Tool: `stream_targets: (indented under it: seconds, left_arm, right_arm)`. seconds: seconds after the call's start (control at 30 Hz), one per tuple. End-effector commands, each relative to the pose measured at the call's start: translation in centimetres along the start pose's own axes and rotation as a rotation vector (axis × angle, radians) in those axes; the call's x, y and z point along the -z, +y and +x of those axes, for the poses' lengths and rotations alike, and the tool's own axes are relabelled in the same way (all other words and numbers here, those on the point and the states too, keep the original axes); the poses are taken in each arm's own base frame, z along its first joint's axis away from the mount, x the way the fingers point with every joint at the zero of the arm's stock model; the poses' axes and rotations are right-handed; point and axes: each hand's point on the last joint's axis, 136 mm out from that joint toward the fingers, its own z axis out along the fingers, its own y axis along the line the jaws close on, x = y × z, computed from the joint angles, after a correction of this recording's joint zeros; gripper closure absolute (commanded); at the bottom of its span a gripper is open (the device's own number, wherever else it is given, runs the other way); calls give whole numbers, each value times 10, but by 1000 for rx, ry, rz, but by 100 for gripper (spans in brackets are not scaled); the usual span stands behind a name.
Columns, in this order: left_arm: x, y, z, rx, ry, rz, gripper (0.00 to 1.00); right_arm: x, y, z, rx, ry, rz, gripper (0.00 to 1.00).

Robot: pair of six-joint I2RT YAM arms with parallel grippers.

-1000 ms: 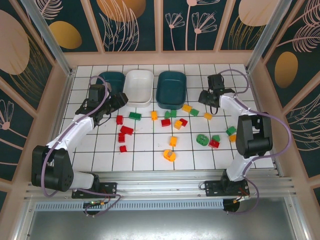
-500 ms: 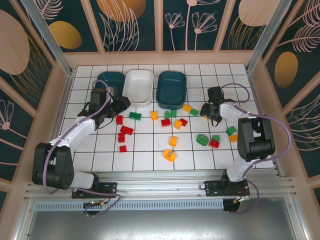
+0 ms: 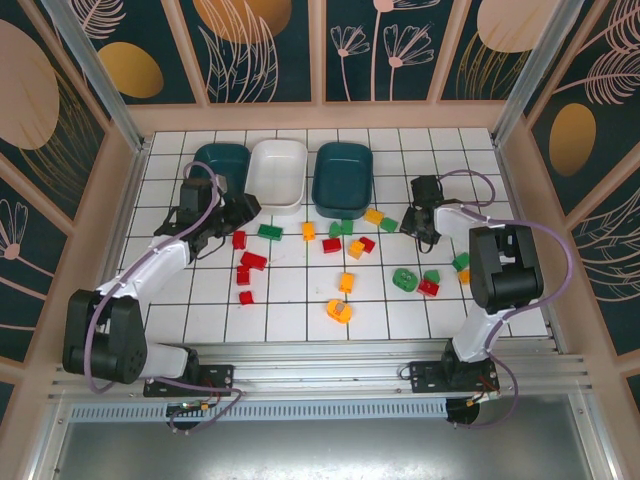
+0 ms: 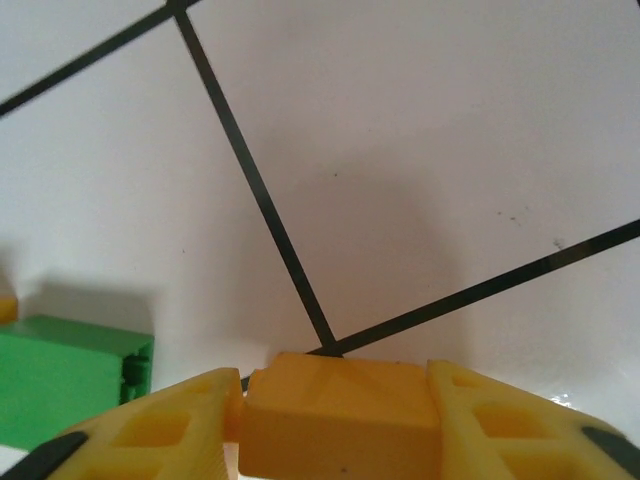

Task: Sort the legos into containers by color

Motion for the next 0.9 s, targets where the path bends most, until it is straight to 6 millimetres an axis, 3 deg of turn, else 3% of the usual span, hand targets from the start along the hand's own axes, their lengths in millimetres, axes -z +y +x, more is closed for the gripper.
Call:
stream_targets:
  seconds: [0.0, 0.2, 0.33, 0.43, 0.5, 0.67, 0.8, 0.87]
  left_arm:
    - [7, 9, -2, 0, -30, -46, 35]
    - [15, 35, -3, 1, -73, -181, 33]
    - [13, 58, 1, -14, -75, -280, 33]
    - [5, 76, 8, -13, -55, -340, 34]
    - [-2, 85, 13, -19, -32, -367, 35]
    - [-11, 99, 25, -48, 21, -411, 34]
    - [-15, 116, 33, -65, 50, -479, 33]
    - [-19, 120, 35, -66, 62, -486, 32]
  right_arm:
    - [4, 1, -5, -2, -29, 4, 66]
    - [30, 21, -24, 43, -116, -22, 71]
    - [60, 70, -42, 116, -196, -95, 71]
    - [76, 119, -51, 186, -239, -167, 71]
    - [75, 149, -55, 232, -242, -192, 71]
    - [66, 200, -66, 312, -256, -213, 70]
    - [45, 221, -72, 336, -210, -212, 64]
    - [39, 229, -74, 338, -201, -226, 54]
